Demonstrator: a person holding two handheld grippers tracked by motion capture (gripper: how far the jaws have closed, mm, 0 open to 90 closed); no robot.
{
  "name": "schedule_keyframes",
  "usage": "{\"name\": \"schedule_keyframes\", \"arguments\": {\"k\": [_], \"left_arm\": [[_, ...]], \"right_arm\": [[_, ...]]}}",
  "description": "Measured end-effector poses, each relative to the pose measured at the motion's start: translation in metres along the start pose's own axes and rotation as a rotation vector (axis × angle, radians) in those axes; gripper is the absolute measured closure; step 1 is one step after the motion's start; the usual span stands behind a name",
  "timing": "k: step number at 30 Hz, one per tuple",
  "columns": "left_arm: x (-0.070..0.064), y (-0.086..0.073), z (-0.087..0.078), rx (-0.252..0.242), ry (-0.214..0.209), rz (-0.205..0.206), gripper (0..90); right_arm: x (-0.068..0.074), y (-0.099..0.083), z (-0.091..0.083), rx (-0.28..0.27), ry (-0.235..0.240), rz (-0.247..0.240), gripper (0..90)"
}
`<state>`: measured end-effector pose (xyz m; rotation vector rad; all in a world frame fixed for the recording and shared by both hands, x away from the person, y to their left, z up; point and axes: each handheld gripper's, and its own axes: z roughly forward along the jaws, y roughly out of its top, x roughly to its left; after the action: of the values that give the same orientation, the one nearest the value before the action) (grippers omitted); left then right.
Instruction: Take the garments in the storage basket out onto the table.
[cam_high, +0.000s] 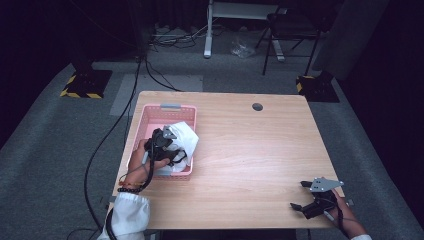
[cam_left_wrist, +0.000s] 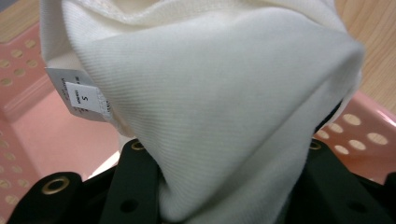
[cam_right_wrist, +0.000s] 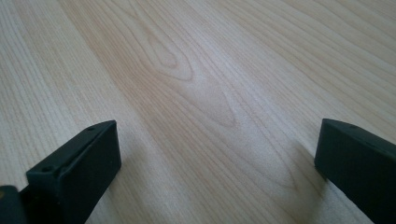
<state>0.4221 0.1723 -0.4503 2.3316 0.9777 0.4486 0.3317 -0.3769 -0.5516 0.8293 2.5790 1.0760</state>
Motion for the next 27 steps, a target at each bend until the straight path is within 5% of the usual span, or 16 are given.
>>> {"name": "schedule_keyframes", "arguments": {"k": [9,27], "left_arm": [[-0.007,-0.006,-0.012,-0.099,0.000,-0.028,59.2],[-0.026,-0.007,-0.042,-0.208,-0.006,-0.014,59.0]], "right_arm": [[0.000,0.000,0.000,0.000,-0.001,0.001,0.5],[0.000,0.000,0.000,0.000,-0.002,0.002,0.5]]}}
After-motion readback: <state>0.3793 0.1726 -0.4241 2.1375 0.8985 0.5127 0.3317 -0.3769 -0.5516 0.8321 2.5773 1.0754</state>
